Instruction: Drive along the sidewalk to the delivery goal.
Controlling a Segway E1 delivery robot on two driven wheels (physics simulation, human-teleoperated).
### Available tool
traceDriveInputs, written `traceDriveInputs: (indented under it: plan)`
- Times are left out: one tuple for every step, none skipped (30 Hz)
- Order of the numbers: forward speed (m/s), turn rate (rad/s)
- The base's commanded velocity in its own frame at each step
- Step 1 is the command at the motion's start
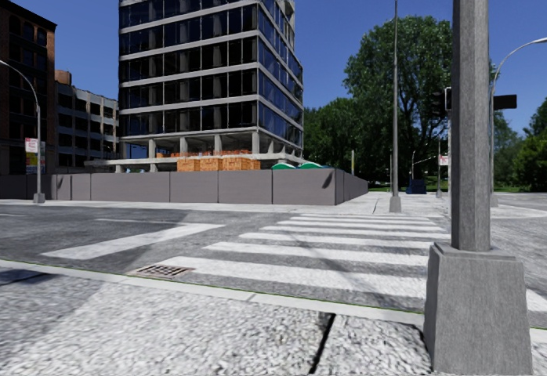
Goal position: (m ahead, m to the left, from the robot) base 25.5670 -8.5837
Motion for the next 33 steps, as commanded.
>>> traceDriveInputs:
  plan:
    - [2.00, 0.00]
    - [2.00, 0.00]
    - [2.00, 0.00]
    - [2.00, 0.00]
    - [2.00, 0.00]
    - [2.00, 0.00]
    - [2.00, 0.00]
    - [2.00, 0.00]
    - [2.00, 0.00]
    - [2.00, -0.14]
    - [2.00, -0.25]
    - [2.00, -0.25]
    - [2.00, -0.33]
    - [2.00, -0.35]
    - [2.00, -0.35]
    - [2.00, -0.35]
    - [2.00, -0.35]
    - [2.00, -0.35]
    - [2.00, -0.35]
    - [2.00, -0.35]
    - [2.00, -0.35]
    - [2.00, -0.36]
    - [2.00, -0.39]
    - [2.00, -0.39]
    - [2.00, -0.43]
    - [2.00, -0.45]
    - [2.00, -0.45]
    - [2.00, -0.45]
    - [2.00, -0.45]
    - [2.00, -0.45]
    - [2.00, -0.45]
    - [2.00, -0.45]
    - [2.00, -0.45]
